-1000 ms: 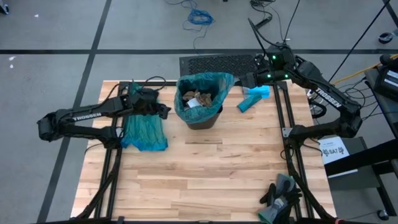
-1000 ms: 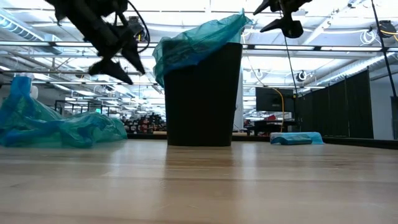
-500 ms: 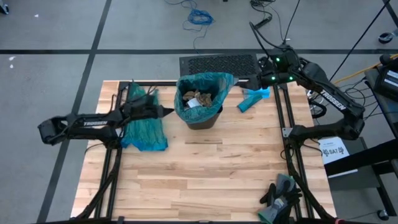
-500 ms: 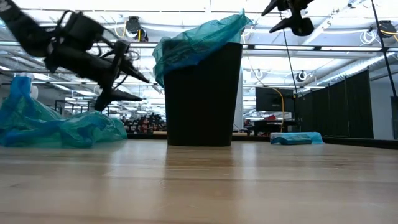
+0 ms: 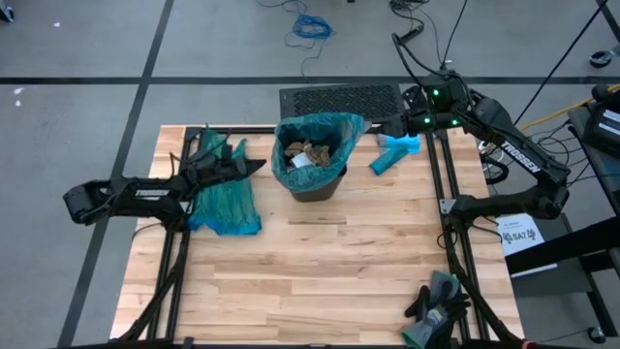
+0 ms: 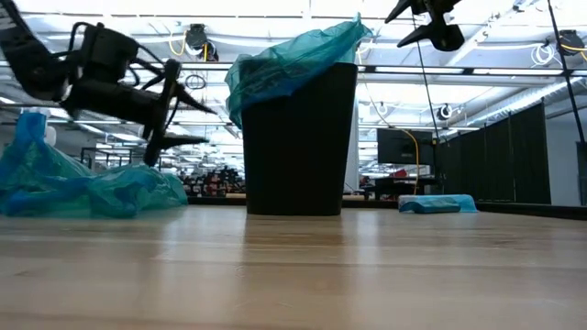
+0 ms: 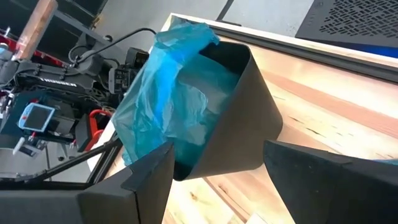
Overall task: Place trash/remove bag and relplace
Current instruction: Remove the blue trash bag from the black trash bin
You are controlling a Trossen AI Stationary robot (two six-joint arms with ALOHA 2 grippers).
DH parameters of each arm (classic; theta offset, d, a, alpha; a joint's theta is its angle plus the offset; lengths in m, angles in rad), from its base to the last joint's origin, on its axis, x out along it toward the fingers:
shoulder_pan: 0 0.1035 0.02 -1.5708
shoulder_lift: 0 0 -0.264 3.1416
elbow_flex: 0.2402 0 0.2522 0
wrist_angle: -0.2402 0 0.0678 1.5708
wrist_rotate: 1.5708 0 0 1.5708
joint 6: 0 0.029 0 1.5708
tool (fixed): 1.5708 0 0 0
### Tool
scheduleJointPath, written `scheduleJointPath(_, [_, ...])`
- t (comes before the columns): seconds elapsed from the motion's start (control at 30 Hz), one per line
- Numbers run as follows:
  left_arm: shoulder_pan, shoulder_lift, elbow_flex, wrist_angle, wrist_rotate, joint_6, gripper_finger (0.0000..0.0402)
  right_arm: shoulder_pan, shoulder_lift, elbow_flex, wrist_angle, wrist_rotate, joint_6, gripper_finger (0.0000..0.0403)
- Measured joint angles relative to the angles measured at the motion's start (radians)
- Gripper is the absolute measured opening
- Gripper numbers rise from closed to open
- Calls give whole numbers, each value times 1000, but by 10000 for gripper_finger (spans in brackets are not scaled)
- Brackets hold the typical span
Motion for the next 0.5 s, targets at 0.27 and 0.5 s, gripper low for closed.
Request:
scheduleJointPath(0.27, [-2, 119, 102, 12, -4, 15, 244, 0, 1, 0, 9, 29, 9, 238])
scheduleJointPath(0.5, [-40, 244, 184, 22, 60, 26, 244, 0, 1, 0, 5, 30, 8, 238])
